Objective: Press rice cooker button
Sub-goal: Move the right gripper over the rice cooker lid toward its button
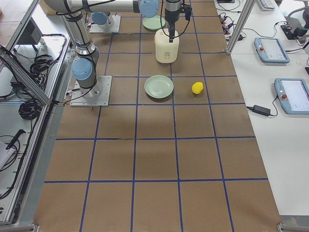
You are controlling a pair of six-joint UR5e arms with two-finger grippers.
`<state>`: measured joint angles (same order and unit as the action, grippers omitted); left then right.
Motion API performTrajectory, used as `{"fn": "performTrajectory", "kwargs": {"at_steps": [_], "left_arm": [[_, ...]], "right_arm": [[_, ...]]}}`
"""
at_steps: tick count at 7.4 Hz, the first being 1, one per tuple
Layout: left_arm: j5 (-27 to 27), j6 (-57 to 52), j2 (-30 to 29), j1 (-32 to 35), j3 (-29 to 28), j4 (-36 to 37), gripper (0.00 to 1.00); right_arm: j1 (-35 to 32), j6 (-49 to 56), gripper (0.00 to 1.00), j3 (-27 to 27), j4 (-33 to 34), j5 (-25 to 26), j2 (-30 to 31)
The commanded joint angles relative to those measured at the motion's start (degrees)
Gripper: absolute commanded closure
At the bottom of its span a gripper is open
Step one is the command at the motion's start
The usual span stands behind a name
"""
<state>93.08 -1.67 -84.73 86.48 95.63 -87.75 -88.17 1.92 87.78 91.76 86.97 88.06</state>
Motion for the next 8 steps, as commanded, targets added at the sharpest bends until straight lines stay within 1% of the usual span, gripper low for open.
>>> {"fn": "performTrajectory", "kwargs": {"at_steps": [1,3,4,5,6,7,8], "left_arm": [[0.0,-0.1,0.0,0.0,0.0,0.0,0.0],[0.0,0.0,0.0,0.0,0.0,0.0,0.0],[0.0,0.0,0.0,0.0,0.0,-0.1,0.0],[0.0,0.0,0.0,0.0,0.0,0.0,0.0],[0.0,0.0,0.0,0.0,0.1,0.0,0.0],[0.0,0.0,0.0,0.0,0.0,-0.1,0.0],[0.0,0.0,0.0,0.0,0.0,0.0,0.0]], "right_arm": [[0.0,0.0,0.0,-0.1,0.0,0.0,-0.1],[0.0,0.0,0.0,-0.1,0.0,0.0,-0.1],[0.0,-0.1,0.02,-0.2,0.0,-0.2,-0.1],[0.0,-0.4,0.46,-0.2,0.1,-0.4,-0.2],[0.0,-0.7,0.8,-0.2,0.3,-2.4,-0.2],[0.0,-0.6,0.93,0.0,0.2,-4.7,-0.2],[-0.2,-0.6,0.94,0.0,-0.2,-5.0,-0.2]]}}
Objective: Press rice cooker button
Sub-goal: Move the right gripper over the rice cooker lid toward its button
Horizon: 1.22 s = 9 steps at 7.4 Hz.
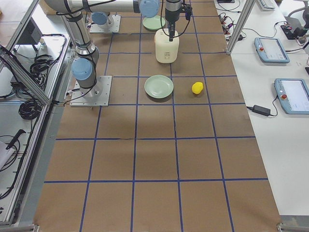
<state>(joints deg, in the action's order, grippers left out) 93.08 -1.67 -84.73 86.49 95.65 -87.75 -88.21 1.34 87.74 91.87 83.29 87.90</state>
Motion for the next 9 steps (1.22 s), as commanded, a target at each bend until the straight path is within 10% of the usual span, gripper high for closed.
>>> {"fn": "performTrajectory", "kwargs": {"at_steps": [1,9], "left_arm": [[0.0,0.0,0.0,0.0,0.0,0.0,0.0],[0.0,0.0,0.0,0.0,0.0,0.0,0.0]], "right_arm": [[-0.5,0.7,0.93,0.2,-0.4,-6.3,-0.2],[-2.3,4.4,0.91,9.2,11.2,-18.1,-4.5]]}}
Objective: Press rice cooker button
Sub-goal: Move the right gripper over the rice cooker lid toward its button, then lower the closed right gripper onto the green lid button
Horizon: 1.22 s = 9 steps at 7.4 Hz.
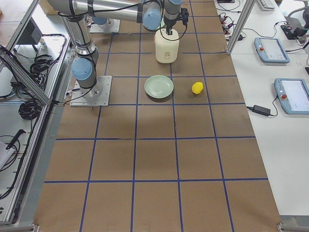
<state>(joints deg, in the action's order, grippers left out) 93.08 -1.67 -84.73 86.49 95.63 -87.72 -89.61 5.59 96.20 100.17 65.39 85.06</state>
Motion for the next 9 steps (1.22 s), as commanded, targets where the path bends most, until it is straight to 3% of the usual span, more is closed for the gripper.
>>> {"fn": "performTrajectory", "kwargs": {"at_steps": [1,9], "left_arm": [[0.0,0.0,0.0,0.0,0.0,0.0,0.0],[0.0,-0.1,0.0,0.0,0.0,-0.1,0.0]], "right_arm": [[-2.4,-0.3,0.9,0.9,5.4,-0.2,-2.9],[-3.3,-0.5,0.9,3.4,8.4,-0.4,-3.9]]}}
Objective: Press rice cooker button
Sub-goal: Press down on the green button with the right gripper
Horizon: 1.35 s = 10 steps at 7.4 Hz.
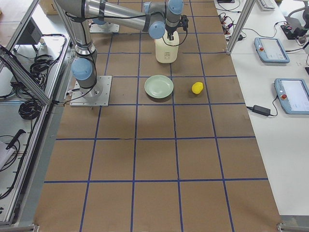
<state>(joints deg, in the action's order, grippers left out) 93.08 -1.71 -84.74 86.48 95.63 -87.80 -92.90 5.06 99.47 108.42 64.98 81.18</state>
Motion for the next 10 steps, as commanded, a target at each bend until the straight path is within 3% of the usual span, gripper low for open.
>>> {"fn": "performTrajectory", "kwargs": {"at_steps": [1,10], "left_arm": [[0.0,0.0,-0.1,0.0,0.0,0.1,0.0],[0.0,0.0,0.0,0.0,0.0,0.1,0.0]], "right_arm": [[0.0,0.2,0.9,0.5,0.3,-0.9,-0.1],[0.0,0.7,0.9,2.0,3.4,-1.0,-1.0]]}}
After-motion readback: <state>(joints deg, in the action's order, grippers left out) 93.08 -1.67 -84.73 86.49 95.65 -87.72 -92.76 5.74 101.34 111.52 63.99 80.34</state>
